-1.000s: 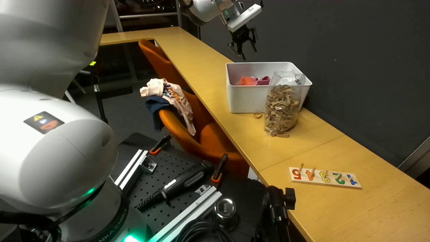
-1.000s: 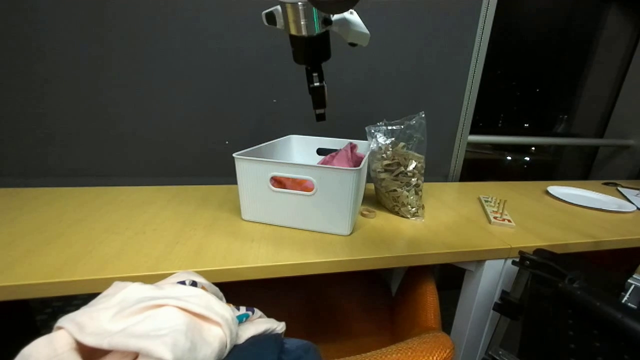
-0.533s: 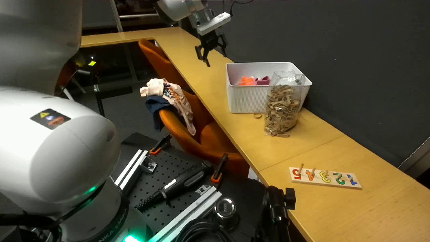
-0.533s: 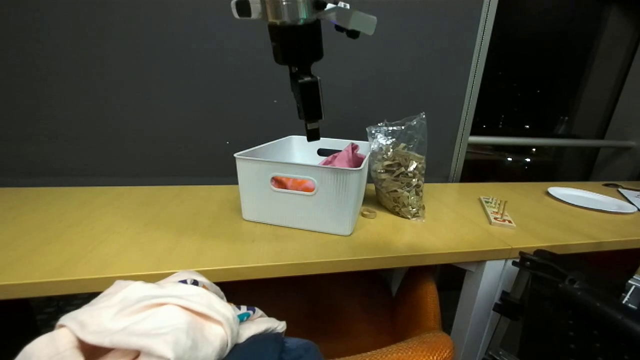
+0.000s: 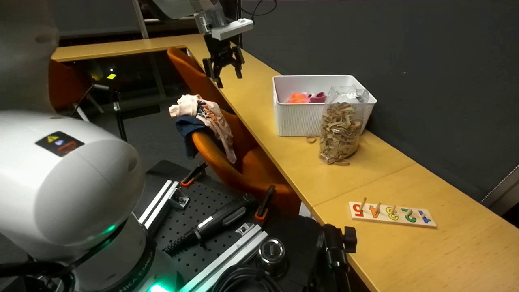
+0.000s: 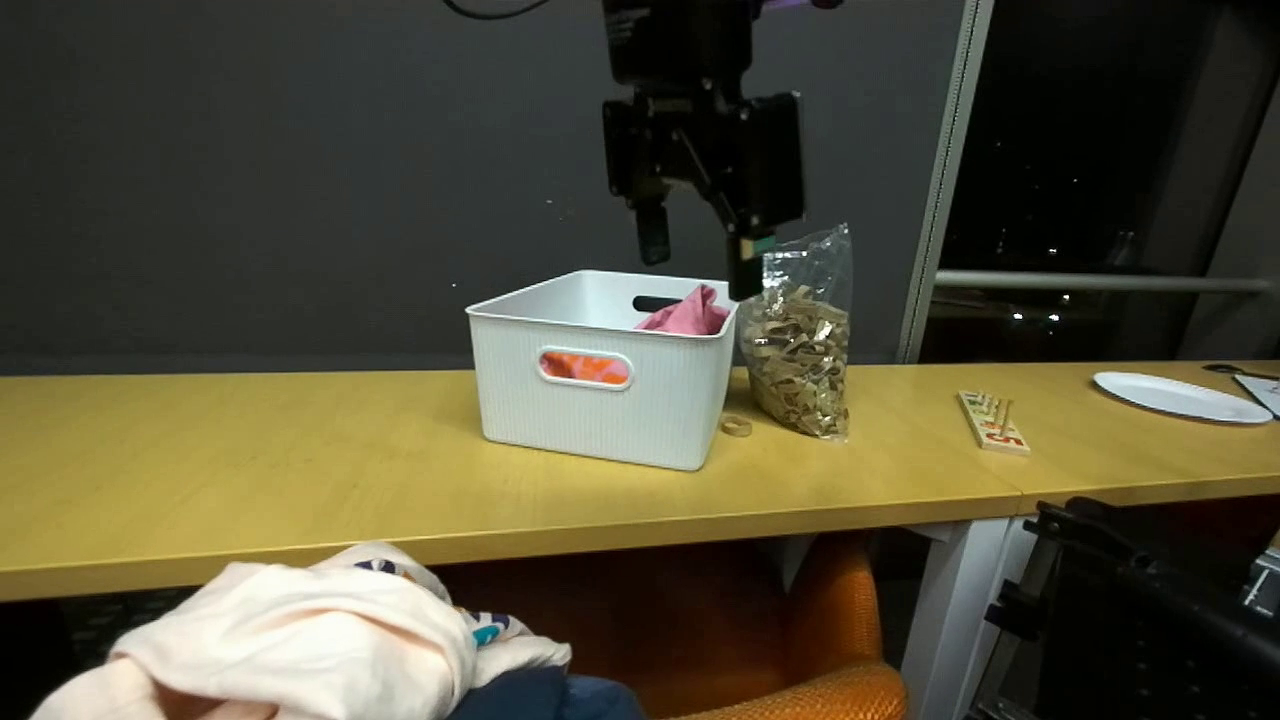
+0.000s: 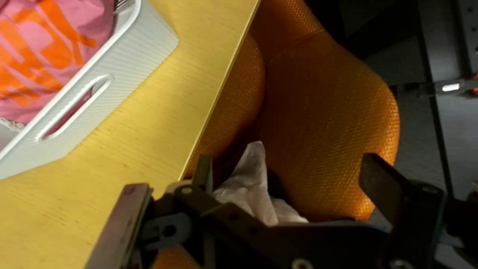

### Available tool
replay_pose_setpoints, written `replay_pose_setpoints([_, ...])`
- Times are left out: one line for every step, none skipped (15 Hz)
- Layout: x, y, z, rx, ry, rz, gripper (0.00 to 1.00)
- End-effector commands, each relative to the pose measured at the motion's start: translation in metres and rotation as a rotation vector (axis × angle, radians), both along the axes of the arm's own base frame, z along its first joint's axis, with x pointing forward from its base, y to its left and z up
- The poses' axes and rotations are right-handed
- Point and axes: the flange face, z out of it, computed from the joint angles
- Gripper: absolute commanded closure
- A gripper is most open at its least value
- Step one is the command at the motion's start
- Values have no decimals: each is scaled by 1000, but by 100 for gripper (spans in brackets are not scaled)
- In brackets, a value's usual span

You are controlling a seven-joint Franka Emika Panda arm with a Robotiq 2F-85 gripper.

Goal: Pick all the clothes on the chair and put them into the white washing basket

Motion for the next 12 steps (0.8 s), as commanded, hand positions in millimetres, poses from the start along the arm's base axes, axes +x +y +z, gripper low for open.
replay_pose_setpoints([-9, -20, -4, 12, 39, 197, 0])
replay_pose_setpoints([-9, -25, -6, 13, 51, 251, 0])
replay_pose_setpoints([-8, -28, -9, 9, 66, 306, 0])
replay_pose_setpoints([-6, -29, -13, 5, 80, 361, 0])
replay_pose_setpoints([-5, -28, -16, 4, 88, 416, 0])
replay_pose_setpoints([-7, -25, -17, 7, 93, 467, 0])
replay_pose_setpoints([-4, -26, -18, -2, 94, 376, 0])
replay_pose_setpoints([-5, -26, -20, -2, 99, 412, 0])
replay_pose_setpoints([-6, -25, -20, -2, 104, 430, 0])
replay_pose_setpoints([-6, -24, -21, -2, 106, 438, 0])
replay_pose_setpoints([-6, -24, -21, -2, 107, 443, 0])
replay_pose_setpoints([4, -30, -8, -3, 92, 494, 0])
